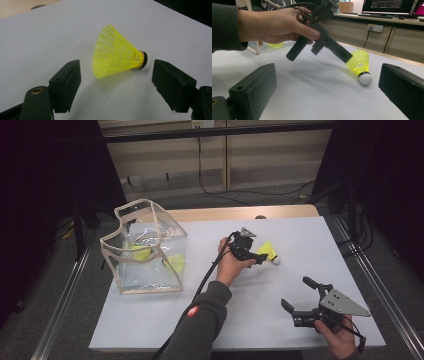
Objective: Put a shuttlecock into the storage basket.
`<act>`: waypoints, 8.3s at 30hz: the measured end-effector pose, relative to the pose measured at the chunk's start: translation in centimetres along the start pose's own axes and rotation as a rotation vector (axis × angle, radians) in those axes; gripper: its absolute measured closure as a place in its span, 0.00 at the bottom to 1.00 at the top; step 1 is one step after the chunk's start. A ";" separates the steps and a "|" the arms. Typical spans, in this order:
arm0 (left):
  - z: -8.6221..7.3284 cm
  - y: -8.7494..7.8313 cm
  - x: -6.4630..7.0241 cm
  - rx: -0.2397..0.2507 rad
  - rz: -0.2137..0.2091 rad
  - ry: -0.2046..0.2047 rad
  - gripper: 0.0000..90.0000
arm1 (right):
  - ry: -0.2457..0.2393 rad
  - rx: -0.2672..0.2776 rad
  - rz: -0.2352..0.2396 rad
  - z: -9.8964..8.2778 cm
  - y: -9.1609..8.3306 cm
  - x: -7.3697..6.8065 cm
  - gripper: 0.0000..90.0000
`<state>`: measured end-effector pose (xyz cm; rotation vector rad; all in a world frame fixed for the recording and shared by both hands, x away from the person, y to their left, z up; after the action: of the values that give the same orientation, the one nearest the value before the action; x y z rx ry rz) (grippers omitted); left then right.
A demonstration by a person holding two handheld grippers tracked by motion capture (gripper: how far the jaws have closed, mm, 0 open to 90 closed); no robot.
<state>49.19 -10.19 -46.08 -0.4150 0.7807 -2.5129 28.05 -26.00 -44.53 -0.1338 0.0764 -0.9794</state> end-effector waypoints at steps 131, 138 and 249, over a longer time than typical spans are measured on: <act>3.2 -14.4 0.3 -0.033 -0.118 -0.092 0.98 | -0.010 0.007 0.006 0.2 -0.1 -0.3 0.01; 3.4 -15.4 -0.1 -0.034 -0.107 -0.097 0.98 | -0.010 0.006 0.007 0.2 0.0 -0.3 0.01; 6.8 -29.8 -5.2 0.003 0.079 -0.149 0.99 | -0.012 0.011 0.003 0.3 0.0 -0.4 0.01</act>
<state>45.96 11.10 -23.75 -0.5519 0.7211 -2.3787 27.90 -25.68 -44.26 -0.1299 0.0603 -0.9761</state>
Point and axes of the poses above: each handheld gripper's, and its own axes: y roughly forward along the jaws, z roughly out of its top, x roughly to its right, the point moved 4 cm from there along y, roughly forward along the jaws, and after that the axes turned 2 degrees about y, right-handed, at the moved point
